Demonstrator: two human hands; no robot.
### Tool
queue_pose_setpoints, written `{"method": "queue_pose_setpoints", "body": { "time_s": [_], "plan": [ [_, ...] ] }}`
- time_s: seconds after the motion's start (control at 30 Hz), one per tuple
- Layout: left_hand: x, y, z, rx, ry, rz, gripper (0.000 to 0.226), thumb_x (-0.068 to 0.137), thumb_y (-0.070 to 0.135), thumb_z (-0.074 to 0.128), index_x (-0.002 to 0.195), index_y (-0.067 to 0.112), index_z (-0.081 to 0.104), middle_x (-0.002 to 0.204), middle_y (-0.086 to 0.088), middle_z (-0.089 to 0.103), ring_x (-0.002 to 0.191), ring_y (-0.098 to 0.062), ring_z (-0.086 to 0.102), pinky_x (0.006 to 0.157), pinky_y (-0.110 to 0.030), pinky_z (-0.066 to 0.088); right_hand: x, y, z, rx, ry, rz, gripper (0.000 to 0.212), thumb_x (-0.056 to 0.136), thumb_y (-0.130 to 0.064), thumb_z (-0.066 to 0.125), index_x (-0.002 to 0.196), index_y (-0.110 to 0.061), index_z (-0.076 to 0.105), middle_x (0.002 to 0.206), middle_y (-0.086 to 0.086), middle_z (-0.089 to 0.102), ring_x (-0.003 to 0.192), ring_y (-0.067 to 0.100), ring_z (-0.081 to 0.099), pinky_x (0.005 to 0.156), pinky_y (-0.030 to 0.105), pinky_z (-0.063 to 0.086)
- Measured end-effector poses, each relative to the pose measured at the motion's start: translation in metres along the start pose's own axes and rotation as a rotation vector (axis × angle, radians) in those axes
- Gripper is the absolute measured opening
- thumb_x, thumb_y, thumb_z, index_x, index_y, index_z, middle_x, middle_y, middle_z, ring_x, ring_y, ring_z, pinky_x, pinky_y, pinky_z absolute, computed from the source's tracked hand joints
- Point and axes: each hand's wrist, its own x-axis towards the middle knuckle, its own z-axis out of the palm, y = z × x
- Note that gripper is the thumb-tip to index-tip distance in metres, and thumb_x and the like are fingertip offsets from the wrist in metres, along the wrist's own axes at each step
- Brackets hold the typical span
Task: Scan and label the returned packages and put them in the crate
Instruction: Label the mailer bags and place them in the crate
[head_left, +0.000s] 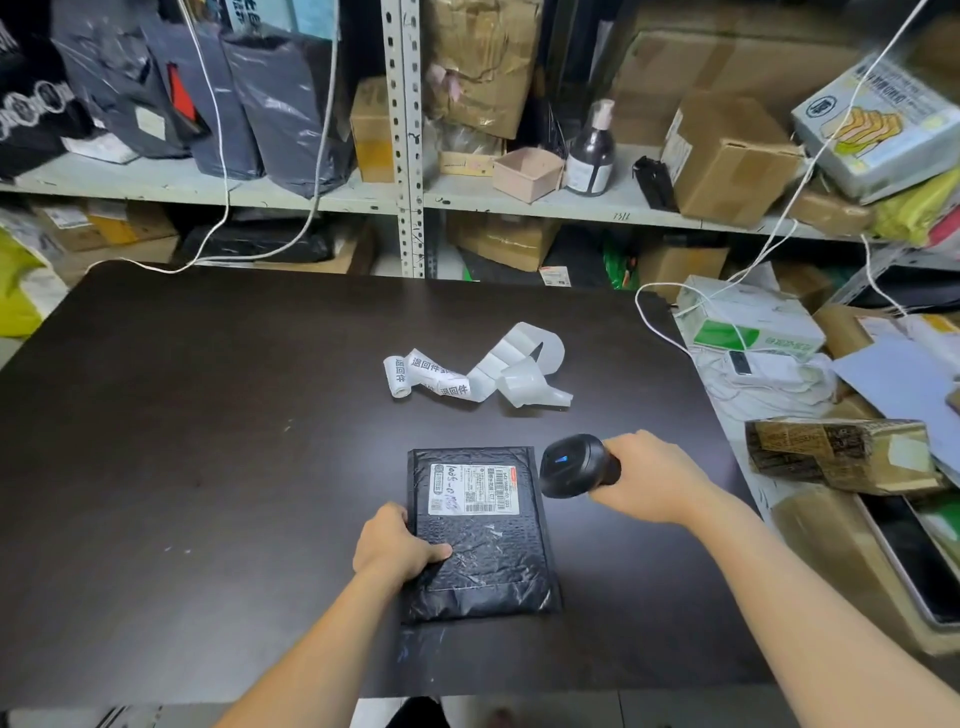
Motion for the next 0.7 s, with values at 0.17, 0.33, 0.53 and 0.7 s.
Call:
{"method": "queue_pose_setpoints", "body": {
  "time_s": [0.17,0.33,0.53,0.7],
  "plan": [
    [-0.003,-0.001,-0.001,0.012,-0.007,0.027,0.059,0.056,0.043,0.094,0.078,0.026,0.042,0.088,0.006,0.058,0.085,-0.020,0.056,0.069,-0.030,0.042,0.002,0.007,0.021,0.171,0.020,0.056,0.014,0.079,-0.034,0.057,0.071,-0.030,0.046,0.066,-0.010,0.060,0.061,0.013,0.052,0.055,0.030,0.041],
    [-0.004,0.001,-0.005,0.070,-0.020,0.032,0.061,0.058,0.047,0.092,0.090,0.024,0.045,0.096,0.005,0.058,0.097,-0.022,0.060,0.076,-0.031,0.047,0.010,0.023,0.065,0.301,-0.054,0.126,0.010,0.094,-0.022,0.053,0.103,-0.022,0.049,0.096,-0.001,0.059,0.080,0.013,0.055,0.064,0.028,0.039],
    [-0.001,0.004,-0.005,0.138,-0.038,0.013,0.065,0.057,0.052,0.090,0.095,0.022,0.046,0.102,0.005,0.061,0.096,-0.021,0.061,0.079,-0.033,0.050,0.019,0.033,0.102,0.187,0.037,0.322,0.038,0.092,-0.026,0.061,0.127,-0.017,0.050,0.119,0.005,0.060,0.112,0.030,0.055,0.092,0.040,0.045],
    [0.004,0.008,-0.008,0.209,-0.047,-0.001,0.068,0.054,0.058,0.090,0.094,0.024,0.045,0.095,0.009,0.056,0.091,-0.019,0.058,0.072,-0.031,0.046,0.027,0.036,0.108,0.056,0.015,0.344,0.042,0.090,-0.034,0.059,0.129,-0.022,0.048,0.121,-0.001,0.061,0.120,0.025,0.045,0.093,0.040,0.037]
  ]
}}
